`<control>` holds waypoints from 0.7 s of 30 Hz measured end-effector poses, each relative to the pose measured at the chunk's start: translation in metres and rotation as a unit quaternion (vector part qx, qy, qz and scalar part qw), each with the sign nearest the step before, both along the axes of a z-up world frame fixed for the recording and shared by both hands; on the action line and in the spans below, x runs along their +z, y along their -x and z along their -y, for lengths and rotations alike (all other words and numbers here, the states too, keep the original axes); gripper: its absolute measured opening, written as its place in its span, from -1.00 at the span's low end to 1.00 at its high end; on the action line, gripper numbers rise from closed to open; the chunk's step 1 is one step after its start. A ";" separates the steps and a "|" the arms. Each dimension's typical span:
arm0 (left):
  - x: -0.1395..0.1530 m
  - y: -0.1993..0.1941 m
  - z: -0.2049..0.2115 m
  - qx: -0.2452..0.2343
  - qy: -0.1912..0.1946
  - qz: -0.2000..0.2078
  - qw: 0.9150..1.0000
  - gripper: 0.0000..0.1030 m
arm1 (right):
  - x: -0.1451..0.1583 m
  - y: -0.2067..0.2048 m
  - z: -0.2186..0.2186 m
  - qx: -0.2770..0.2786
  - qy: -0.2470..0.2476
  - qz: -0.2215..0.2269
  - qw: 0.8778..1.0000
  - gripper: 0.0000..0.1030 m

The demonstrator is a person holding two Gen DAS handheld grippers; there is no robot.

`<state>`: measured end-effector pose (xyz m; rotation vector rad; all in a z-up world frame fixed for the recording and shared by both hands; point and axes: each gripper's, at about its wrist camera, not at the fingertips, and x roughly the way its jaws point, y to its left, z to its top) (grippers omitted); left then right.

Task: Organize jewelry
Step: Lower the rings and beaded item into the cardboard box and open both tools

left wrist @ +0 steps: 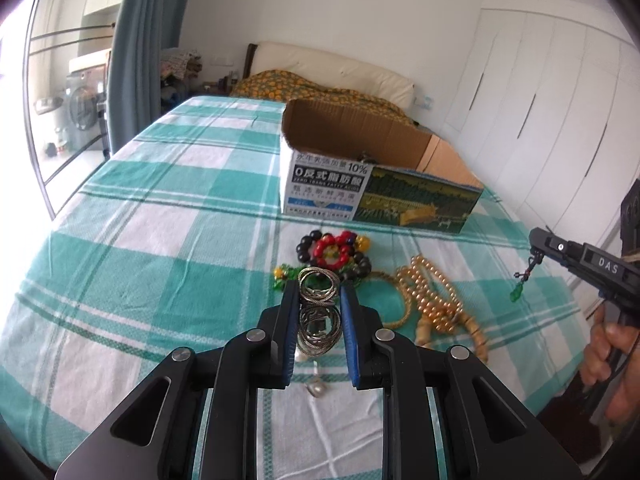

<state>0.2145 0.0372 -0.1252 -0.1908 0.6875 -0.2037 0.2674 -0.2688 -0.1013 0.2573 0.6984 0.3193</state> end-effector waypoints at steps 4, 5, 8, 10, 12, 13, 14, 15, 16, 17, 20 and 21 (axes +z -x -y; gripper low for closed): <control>0.029 -0.018 0.001 -0.010 0.012 0.007 1.000 -0.63 | 0.020 -0.006 -0.002 0.014 -0.001 0.009 1.000 -0.70; 0.037 -0.024 0.001 -0.013 0.016 0.008 1.000 -0.63 | 0.024 -0.010 -0.004 0.019 -0.002 0.010 1.000 -0.70; 0.062 -0.049 0.002 -0.023 0.023 0.009 0.999 -0.63 | 0.041 -0.027 -0.011 0.037 0.002 0.014 0.999 -0.70; 0.080 -0.070 0.005 -0.033 0.028 0.009 0.999 -0.63 | 0.053 -0.042 -0.016 0.046 0.003 0.019 0.999 -0.70; 0.092 -0.093 0.009 -0.044 0.033 0.008 0.998 -0.64 | 0.063 -0.060 -0.023 0.054 0.007 0.026 0.998 -0.70; 0.097 -0.105 0.012 -0.046 0.032 0.009 0.998 -0.63 | 0.068 -0.069 -0.026 0.055 0.011 0.031 0.998 -0.70; 0.100 -0.117 0.016 -0.048 0.028 0.009 0.998 -0.63 | 0.071 -0.079 -0.030 0.056 0.016 0.034 0.998 -0.70; 0.101 -0.129 0.019 -0.052 0.028 0.007 0.998 -0.63 | 0.073 -0.090 -0.033 0.060 0.016 0.033 0.998 -0.70; 0.100 -0.142 0.022 -0.058 0.032 0.000 0.998 -0.63 | 0.075 -0.101 -0.036 0.062 0.016 0.031 0.997 -0.70; 0.099 -0.155 0.026 -0.063 0.035 -0.009 0.997 -0.63 | 0.074 -0.112 -0.039 0.061 0.017 0.028 0.998 -0.70; 0.087 -0.191 0.036 -0.068 0.032 -0.030 0.997 -0.64 | 0.066 -0.147 -0.050 0.071 0.017 0.004 0.997 -0.70; 0.082 -0.200 0.039 -0.067 0.029 -0.037 0.997 -0.64 | 0.061 -0.158 -0.054 0.072 0.022 -0.005 0.997 -0.70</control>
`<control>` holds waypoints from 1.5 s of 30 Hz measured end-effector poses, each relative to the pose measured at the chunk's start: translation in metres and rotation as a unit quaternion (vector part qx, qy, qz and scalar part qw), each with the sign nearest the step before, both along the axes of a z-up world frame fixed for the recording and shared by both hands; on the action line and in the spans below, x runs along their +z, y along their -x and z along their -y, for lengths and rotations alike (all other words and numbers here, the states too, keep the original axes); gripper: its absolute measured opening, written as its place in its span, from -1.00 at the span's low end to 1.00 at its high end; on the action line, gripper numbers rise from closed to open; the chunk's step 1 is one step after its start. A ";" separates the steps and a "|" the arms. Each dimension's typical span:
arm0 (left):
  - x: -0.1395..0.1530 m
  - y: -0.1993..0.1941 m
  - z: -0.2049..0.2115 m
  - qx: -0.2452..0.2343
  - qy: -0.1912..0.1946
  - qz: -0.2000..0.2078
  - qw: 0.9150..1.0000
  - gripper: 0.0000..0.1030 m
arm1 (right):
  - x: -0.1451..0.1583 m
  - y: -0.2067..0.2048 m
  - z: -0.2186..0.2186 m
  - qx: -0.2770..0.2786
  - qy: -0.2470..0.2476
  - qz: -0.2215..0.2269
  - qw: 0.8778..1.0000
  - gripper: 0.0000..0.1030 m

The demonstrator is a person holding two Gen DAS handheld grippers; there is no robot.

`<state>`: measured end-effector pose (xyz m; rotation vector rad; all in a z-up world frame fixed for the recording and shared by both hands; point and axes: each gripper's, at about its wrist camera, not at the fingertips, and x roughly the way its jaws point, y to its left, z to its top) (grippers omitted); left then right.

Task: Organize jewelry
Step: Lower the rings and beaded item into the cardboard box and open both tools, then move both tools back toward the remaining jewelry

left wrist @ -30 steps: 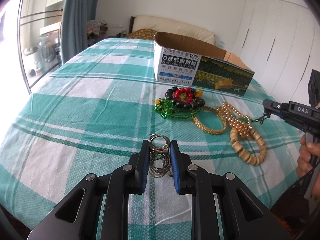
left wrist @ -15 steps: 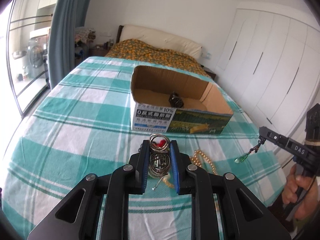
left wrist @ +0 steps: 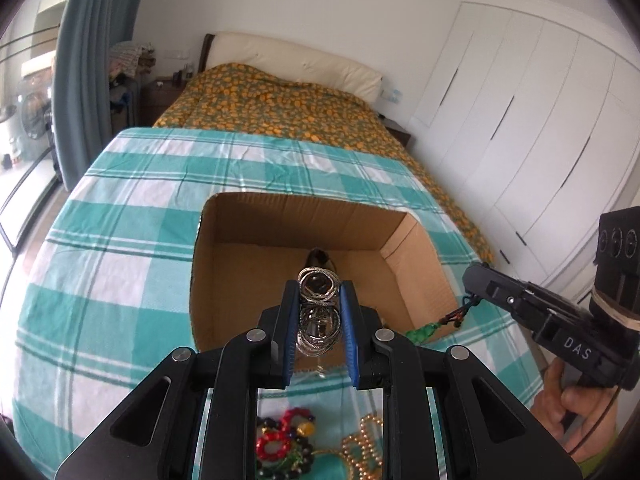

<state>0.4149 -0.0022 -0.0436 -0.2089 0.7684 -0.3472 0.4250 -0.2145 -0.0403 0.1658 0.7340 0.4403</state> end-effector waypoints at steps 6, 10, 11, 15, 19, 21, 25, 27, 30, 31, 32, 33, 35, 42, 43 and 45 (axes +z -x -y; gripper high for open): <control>-0.037 -0.041 0.010 0.006 -0.014 -0.044 0.999 -0.64 | -0.039 -0.048 -0.012 0.004 0.004 -0.062 0.998 -0.69; -0.055 -0.049 0.013 0.006 -0.035 -0.055 0.998 -0.61 | -0.058 -0.061 -0.008 -0.011 0.004 -0.085 0.996 -0.43; -0.058 -0.049 0.013 0.008 -0.040 -0.058 0.997 -0.60 | -0.059 -0.061 -0.005 -0.016 0.002 -0.084 0.996 -0.12; -0.056 -0.038 0.004 0.040 -0.042 -0.049 0.997 0.43 | -0.056 -0.049 0.001 -0.028 0.010 -0.067 0.997 0.09; -0.041 -0.011 -0.008 0.061 -0.042 -0.011 0.997 0.78 | -0.044 -0.022 0.002 -0.037 0.046 -0.033 0.998 0.25; -0.034 0.008 -0.012 0.067 -0.051 0.009 0.996 0.86 | -0.040 -0.003 0.003 -0.043 0.066 -0.017 0.997 0.33; -0.025 0.054 -0.018 0.073 -0.067 0.057 0.993 0.92 | -0.036 0.042 0.009 -0.056 0.094 0.012 0.994 0.40; -0.025 0.078 -0.020 0.072 -0.075 0.076 0.992 0.93 | -0.037 0.066 0.015 -0.066 0.102 0.024 0.992 0.41; -0.033 0.111 -0.023 0.080 -0.091 0.085 0.989 0.93 | -0.045 0.100 0.024 -0.084 0.121 0.035 0.989 0.41; -0.037 0.121 -0.024 0.084 -0.093 0.083 0.989 0.93 | -0.050 0.111 0.027 -0.089 0.127 0.037 0.987 0.41; -0.042 0.132 -0.026 0.087 -0.094 0.081 0.989 0.93 | -0.055 0.122 0.029 -0.093 0.133 0.037 0.986 0.41; -0.047 0.141 -0.027 0.089 -0.095 0.076 0.989 0.93 | -0.060 0.132 0.031 -0.097 0.140 0.036 0.985 0.41; -0.057 0.158 -0.031 0.096 -0.103 0.066 0.988 0.93 | -0.073 0.152 0.036 -0.105 0.149 0.031 0.983 0.41; -0.104 0.185 -0.049 0.123 -0.099 -0.003 0.987 0.93 | -0.117 0.200 0.054 -0.130 0.171 -0.010 0.977 0.41; -0.110 0.188 -0.051 0.128 -0.094 -0.012 0.987 0.93 | -0.120 0.205 0.056 -0.136 0.174 -0.013 0.975 0.41; -0.119 0.192 -0.055 0.135 -0.085 -0.020 0.987 0.93 | -0.126 0.211 0.063 -0.149 0.177 -0.014 0.973 0.41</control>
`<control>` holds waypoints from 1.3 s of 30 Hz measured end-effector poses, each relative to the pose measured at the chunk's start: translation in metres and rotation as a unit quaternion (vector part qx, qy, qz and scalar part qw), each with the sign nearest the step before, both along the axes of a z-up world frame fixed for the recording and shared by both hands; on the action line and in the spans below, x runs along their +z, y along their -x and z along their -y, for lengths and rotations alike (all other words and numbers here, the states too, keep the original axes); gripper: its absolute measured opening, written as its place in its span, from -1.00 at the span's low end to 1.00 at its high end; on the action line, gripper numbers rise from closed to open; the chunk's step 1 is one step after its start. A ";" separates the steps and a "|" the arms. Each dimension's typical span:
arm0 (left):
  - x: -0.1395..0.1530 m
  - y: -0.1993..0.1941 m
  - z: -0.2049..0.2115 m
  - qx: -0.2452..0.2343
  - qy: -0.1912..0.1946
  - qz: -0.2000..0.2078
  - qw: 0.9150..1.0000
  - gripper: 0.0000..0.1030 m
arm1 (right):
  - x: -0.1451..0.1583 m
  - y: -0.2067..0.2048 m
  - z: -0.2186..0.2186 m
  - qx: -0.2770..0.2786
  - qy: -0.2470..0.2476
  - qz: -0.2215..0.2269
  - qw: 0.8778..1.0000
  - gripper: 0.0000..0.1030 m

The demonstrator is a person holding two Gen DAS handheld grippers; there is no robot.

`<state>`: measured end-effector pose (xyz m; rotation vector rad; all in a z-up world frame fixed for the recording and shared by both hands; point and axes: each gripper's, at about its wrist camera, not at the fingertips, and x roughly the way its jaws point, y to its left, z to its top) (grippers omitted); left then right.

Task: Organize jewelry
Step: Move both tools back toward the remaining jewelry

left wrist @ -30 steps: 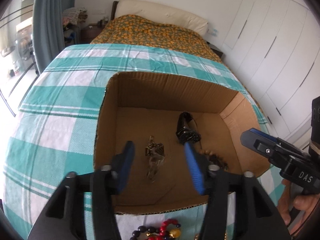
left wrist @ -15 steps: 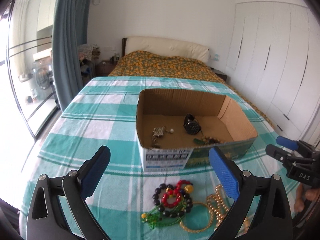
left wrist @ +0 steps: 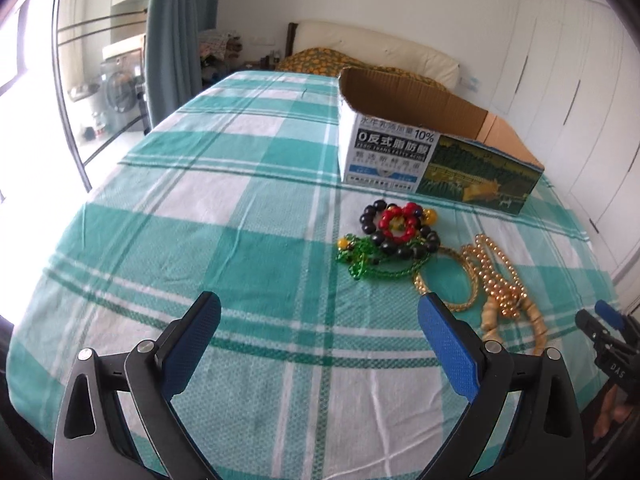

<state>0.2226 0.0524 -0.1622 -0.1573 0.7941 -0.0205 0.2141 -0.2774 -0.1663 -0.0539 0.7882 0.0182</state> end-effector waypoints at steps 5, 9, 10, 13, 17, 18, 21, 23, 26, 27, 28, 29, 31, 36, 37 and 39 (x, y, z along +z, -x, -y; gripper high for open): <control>-0.018 0.001 -0.004 0.008 -0.004 -0.021 1.000 0.93 | -0.012 0.004 0.008 -0.019 -0.008 -0.010 1.000 0.41; -0.028 0.001 -0.003 0.013 -0.003 -0.038 0.999 0.93 | -0.021 0.007 0.006 -0.027 -0.001 -0.020 0.999 0.41; -0.030 0.002 -0.003 0.013 -0.003 -0.041 0.999 0.93 | -0.022 0.009 0.006 -0.027 -0.003 -0.015 1.000 0.41; -0.032 0.005 0.003 0.009 -0.027 -0.036 0.999 0.93 | -0.022 0.011 0.006 -0.028 -0.003 -0.010 1.000 0.42; -0.036 0.006 0.014 -0.017 -0.074 -0.047 0.996 0.99 | -0.023 0.012 0.005 -0.035 -0.005 -0.007 0.999 0.48; -0.037 0.007 0.014 -0.018 -0.071 -0.047 0.996 0.99 | -0.023 0.012 0.005 -0.035 -0.005 -0.005 0.999 0.49; -0.037 0.008 0.014 -0.011 -0.070 -0.046 0.996 0.99 | -0.024 0.014 0.005 -0.036 -0.007 0.001 0.999 0.49; -0.037 0.008 0.014 -0.010 -0.070 -0.046 0.996 0.99 | -0.024 0.015 0.006 -0.032 -0.007 0.002 0.999 0.50; -0.036 0.009 0.014 -0.003 -0.069 -0.047 0.997 0.99 | -0.023 0.015 0.007 -0.024 -0.011 -0.003 1.000 0.52; -0.037 0.009 0.014 0.001 -0.069 -0.047 0.997 0.99 | -0.023 0.015 0.007 -0.021 -0.013 -0.004 1.000 0.55; -0.037 0.010 0.015 0.005 -0.069 -0.045 0.997 0.99 | -0.023 0.015 0.007 -0.018 -0.014 -0.004 1.000 0.56; -0.037 0.011 0.015 0.007 -0.069 -0.043 0.997 0.99 | -0.023 0.016 0.007 -0.016 -0.012 -0.004 1.000 0.57; -0.037 0.013 0.015 0.007 -0.070 -0.039 0.997 0.99 | -0.024 0.017 0.006 -0.013 -0.009 -0.003 1.000 0.58; -0.037 0.013 0.015 0.003 -0.071 -0.039 0.997 0.99 | -0.025 0.019 0.007 -0.002 -0.011 0.003 1.000 0.61; -0.037 0.013 0.015 0.003 -0.071 -0.037 0.997 0.99 | -0.025 0.019 0.007 -0.001 -0.012 0.004 1.000 0.61; -0.038 0.014 0.015 0.004 -0.071 -0.031 0.997 0.99 | -0.025 0.018 0.007 -0.002 -0.011 0.001 1.000 0.62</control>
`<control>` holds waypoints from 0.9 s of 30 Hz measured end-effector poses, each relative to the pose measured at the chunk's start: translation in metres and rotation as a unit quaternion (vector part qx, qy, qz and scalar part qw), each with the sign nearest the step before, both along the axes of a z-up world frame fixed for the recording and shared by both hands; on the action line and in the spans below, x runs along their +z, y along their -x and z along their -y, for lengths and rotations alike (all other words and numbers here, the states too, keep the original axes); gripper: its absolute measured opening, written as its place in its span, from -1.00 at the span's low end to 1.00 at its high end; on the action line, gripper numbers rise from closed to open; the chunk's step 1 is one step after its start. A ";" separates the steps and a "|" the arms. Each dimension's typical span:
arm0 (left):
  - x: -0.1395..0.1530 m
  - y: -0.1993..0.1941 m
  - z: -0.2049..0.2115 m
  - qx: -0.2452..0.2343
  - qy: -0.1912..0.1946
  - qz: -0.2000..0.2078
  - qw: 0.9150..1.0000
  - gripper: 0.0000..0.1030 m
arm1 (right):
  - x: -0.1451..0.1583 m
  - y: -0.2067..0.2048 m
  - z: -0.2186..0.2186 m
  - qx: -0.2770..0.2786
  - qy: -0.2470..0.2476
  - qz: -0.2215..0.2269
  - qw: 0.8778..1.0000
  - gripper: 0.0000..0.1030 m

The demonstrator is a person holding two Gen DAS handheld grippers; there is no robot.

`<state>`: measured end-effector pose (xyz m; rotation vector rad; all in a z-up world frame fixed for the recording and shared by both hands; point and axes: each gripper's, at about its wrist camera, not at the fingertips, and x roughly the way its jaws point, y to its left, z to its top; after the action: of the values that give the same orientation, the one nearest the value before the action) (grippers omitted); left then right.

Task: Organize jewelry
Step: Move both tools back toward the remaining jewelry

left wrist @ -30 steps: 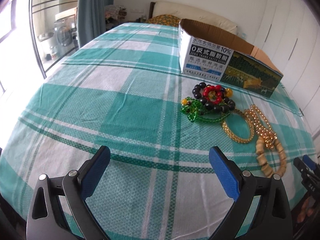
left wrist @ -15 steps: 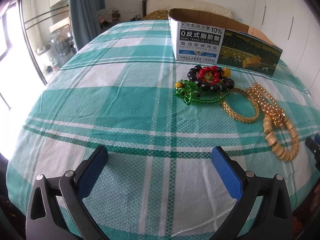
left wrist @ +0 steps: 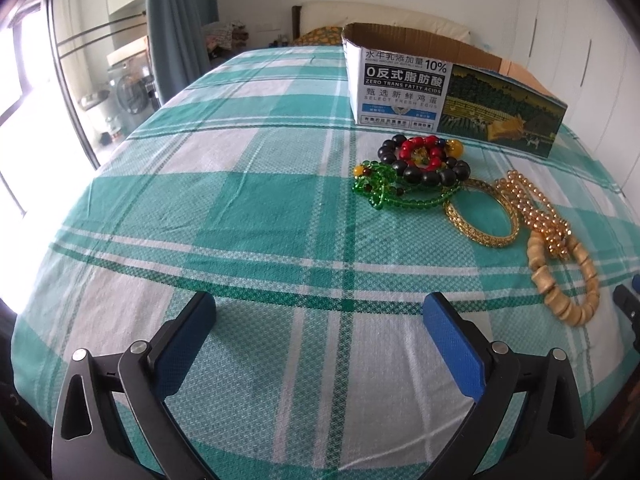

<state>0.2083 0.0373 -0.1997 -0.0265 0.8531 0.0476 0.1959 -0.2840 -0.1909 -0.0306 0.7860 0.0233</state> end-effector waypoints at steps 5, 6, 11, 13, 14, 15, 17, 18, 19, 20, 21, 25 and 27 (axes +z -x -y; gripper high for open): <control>-0.001 0.004 0.000 -0.001 0.000 0.011 1.000 0.99 | 0.001 -0.002 -0.001 -0.005 0.002 -0.009 1.000 0.62; -0.001 0.004 0.000 -0.001 0.000 0.012 1.000 0.99 | 0.001 -0.002 -0.001 -0.006 0.002 -0.007 1.000 0.62; 0.000 0.006 0.000 -0.003 0.002 0.014 1.000 0.99 | 0.002 0.001 -0.002 -0.009 0.006 -0.006 1.000 0.62; -0.001 0.008 0.000 -0.005 0.001 0.019 1.000 0.99 | 0.004 0.004 -0.003 -0.009 0.006 0.000 1.000 0.62; -0.001 0.009 0.000 -0.005 0.002 0.022 1.000 0.99 | 0.006 0.005 -0.003 -0.007 0.003 0.005 1.000 0.62; -0.001 0.010 0.000 -0.005 0.001 0.023 1.000 0.99 | 0.007 0.006 -0.003 -0.005 0.001 0.009 1.000 0.62; -0.001 0.010 0.000 -0.005 0.001 0.023 1.000 0.99 | 0.010 0.008 -0.005 0.000 0.000 0.016 1.000 0.62; -0.001 0.010 0.000 -0.005 0.001 0.023 1.000 0.99 | 0.012 0.008 -0.007 0.004 0.001 0.020 1.000 0.62; -0.001 0.010 0.000 -0.005 0.001 0.024 1.000 0.99 | 0.013 0.009 -0.009 0.007 0.002 0.023 1.000 0.62; -0.001 0.010 0.000 -0.005 0.001 0.023 1.000 0.99 | 0.014 0.009 -0.011 0.011 0.002 0.026 1.000 0.62; 0.000 0.010 0.000 -0.005 0.001 0.023 1.000 0.99 | 0.015 0.010 -0.012 0.015 0.001 0.028 1.000 0.62; 0.000 0.010 -0.001 -0.003 0.002 0.018 1.000 0.99 | 0.017 0.013 -0.016 0.027 -0.007 0.033 0.999 0.62; 0.000 0.009 -0.001 -0.001 0.003 0.015 1.000 0.99 | 0.018 0.014 -0.016 0.030 -0.012 0.035 0.999 0.62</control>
<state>0.1990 0.0381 -0.1993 -0.0309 0.8242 0.0422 0.1817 -0.2676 -0.1730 -0.0329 0.7138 0.0887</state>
